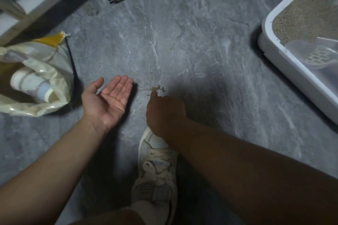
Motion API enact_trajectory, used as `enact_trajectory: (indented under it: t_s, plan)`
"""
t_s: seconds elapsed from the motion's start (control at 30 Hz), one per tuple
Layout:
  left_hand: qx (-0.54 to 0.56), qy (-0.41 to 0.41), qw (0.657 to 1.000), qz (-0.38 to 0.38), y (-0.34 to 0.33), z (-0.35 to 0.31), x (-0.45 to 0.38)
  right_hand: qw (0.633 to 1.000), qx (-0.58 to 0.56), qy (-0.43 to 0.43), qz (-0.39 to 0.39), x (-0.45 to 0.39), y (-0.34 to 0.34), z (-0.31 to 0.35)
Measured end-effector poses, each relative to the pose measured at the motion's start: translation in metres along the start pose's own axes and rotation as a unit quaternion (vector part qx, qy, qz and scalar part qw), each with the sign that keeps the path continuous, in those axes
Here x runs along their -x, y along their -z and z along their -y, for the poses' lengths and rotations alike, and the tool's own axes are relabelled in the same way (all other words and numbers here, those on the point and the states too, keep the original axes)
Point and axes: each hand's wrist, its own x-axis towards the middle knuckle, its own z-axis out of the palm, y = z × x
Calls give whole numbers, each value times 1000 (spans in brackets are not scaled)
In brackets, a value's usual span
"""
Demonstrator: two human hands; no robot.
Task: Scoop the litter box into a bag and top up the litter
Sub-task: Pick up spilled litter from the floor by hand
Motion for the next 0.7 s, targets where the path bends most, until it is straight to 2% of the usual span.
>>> enact_trajectory:
  t_s: [0.23,0.33,0.47,0.57,0.7]
  plan:
    - [2,11,1000,1,2,1,-2,996,27,76,-50,7,17,-31]
    - [-5,19,1000,3,2,3,-2,996,-70,9,-60,9,12,-51]
    - [-23,37,999,4,1,11,-2,971,-214,-73,-83,2,5,-64]
    - [-37,45,998,2,2,16,-4,962,-246,-71,-92,-8,4,-61]
    - [-42,53,998,0,0,20,-7,966,-232,-75,-88,-22,3,-54]
